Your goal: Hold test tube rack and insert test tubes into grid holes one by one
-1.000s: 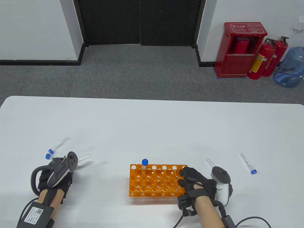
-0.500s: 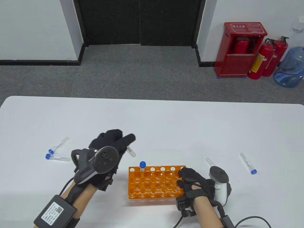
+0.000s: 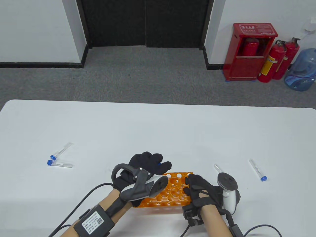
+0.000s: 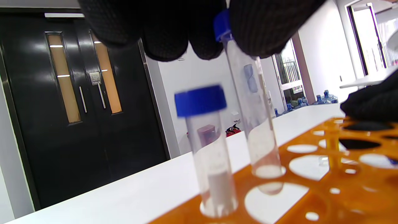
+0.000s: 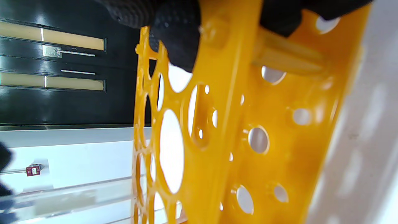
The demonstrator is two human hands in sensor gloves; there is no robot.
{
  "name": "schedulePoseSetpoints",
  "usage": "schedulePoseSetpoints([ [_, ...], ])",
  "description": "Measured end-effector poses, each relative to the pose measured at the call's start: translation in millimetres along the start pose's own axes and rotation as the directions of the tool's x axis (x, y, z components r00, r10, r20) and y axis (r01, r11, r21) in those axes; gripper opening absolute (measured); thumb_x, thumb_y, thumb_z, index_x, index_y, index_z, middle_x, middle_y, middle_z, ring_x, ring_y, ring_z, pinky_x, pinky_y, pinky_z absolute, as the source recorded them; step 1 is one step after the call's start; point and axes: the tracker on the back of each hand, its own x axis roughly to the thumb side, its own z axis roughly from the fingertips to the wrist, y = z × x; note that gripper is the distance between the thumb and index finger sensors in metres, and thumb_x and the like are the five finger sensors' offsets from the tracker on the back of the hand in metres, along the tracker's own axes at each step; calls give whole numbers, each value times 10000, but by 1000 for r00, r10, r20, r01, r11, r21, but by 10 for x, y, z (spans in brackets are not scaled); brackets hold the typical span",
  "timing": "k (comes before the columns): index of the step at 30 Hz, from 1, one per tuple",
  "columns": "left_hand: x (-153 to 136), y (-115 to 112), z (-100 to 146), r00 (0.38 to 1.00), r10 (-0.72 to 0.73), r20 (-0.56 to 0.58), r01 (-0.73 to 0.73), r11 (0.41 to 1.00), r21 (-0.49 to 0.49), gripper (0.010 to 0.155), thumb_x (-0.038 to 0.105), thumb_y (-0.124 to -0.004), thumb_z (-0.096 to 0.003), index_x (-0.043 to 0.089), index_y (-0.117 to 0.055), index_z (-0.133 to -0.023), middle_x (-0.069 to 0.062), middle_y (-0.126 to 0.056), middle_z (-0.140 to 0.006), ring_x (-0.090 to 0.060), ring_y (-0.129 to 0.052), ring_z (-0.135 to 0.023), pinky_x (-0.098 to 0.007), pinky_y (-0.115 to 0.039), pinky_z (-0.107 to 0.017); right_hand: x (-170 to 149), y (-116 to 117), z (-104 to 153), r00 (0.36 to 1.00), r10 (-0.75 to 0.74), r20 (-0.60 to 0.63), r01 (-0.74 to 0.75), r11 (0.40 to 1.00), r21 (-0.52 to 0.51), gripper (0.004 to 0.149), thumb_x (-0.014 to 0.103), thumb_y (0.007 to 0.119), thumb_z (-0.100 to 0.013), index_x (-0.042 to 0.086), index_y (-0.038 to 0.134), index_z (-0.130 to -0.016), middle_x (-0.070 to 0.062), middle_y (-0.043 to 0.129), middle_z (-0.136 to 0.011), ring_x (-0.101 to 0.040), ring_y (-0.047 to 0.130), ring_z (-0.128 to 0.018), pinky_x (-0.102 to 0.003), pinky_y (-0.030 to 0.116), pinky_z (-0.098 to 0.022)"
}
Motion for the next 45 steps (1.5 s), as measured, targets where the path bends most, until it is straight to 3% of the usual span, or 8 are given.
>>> schedulePoseSetpoints([
  [16, 83, -182, 6, 996, -76, 47, 79, 995, -68, 509, 489, -876, -351, 621, -781, -834, 299, -820, -938, -167, -877, -902, -425, -779, -729, -6, 16, 1, 1000, 1, -4, -1, 1000, 11, 477, 459, 624, -440, 173, 801, -779, 29, 984, -433, -189, 928, -211, -433, 793, -156],
  [20, 46, -210, 15, 997, -72, 41, 77, 986, -145, 655, 587, -787, -331, 605, -592, -956, 255, -719, -1041, -200, -784, -1003, -458, -724, -767, -8, 20, 2, 1000, 0, -7, 0, 1000, 12, 478, 460, 624, -440, 174, 800, -780, 31, 984, -432, -188, 929, -212, -432, 794, -157],
  [24, -420, 48, 179, 990, 112, -85, -118, 991, -71, 838, 676, -589, -307, 482, -270, -1057, 157, -327, -1189, -268, -482, -1138, -528, -574, -829, -5, 17, 7, 1000, -4, -6, 4, 1000, 15, 477, 460, 624, -441, 174, 800, -780, 29, 984, -433, -189, 929, -213, -433, 794, -158],
  [27, -1045, 106, 357, 946, 216, -244, -214, 976, 34, 790, 626, -610, -336, 472, -336, -1061, 130, -285, -1193, -310, -401, -1142, -572, -503, -835, -4, 12, 7, 1000, -4, -5, 4, 1000, 15, 477, 460, 624, -441, 174, 800, -780, 29, 984, -434, -189, 929, -213, -433, 794, -158],
  [29, -1479, -19, 466, 916, 162, -366, -173, 985, 3, 748, 599, -662, -361, 493, -387, -1048, 143, -279, -1188, -322, -365, -1139, -582, -472, -835, 0, 16, 4, 1000, -4, -5, 4, 1000, 16, 477, 460, 624, -441, 174, 799, -780, 30, 984, -434, -189, 929, -213, -433, 794, -158],
  [33, -2216, -578, 743, 846, -1, -534, -109, 979, -174, 647, 544, -746, -369, 524, -542, -983, 148, -268, -1177, -332, -314, -1129, -604, -419, -824, -1, 27, 6, 1000, 1, -5, -1, 1000, 18, 478, 461, 624, -441, 175, 799, -780, 30, 984, -435, -189, 929, -214, -433, 794, -158],
  [40, -2777, -1493, 1049, 764, -341, -548, 11, 855, -518, 572, 508, -777, -374, 654, -580, -891, 190, -180, -1166, -304, -128, -1115, -613, -282, -825, -15, 31, -6, 1000, -2, -20, 2, 1000, 17, 477, 461, 624, -441, 175, 799, -780, 30, 983, -434, -188, 929, -214, -433, 794, -158],
  [45, -2983, -1897, 1164, 703, -437, -561, -7, 784, -621, 594, 527, -756, -375, 717, -497, -875, 209, -84, -1143, -283, -36, -1100, -606, -218, -828, -23, 35, -11, 1000, -2, -27, 3, 1000, 20, 477, 461, 625, -441, 175, 800, -780, 30, 984, -434, -189, 929, -214, -432, 794, -158],
])
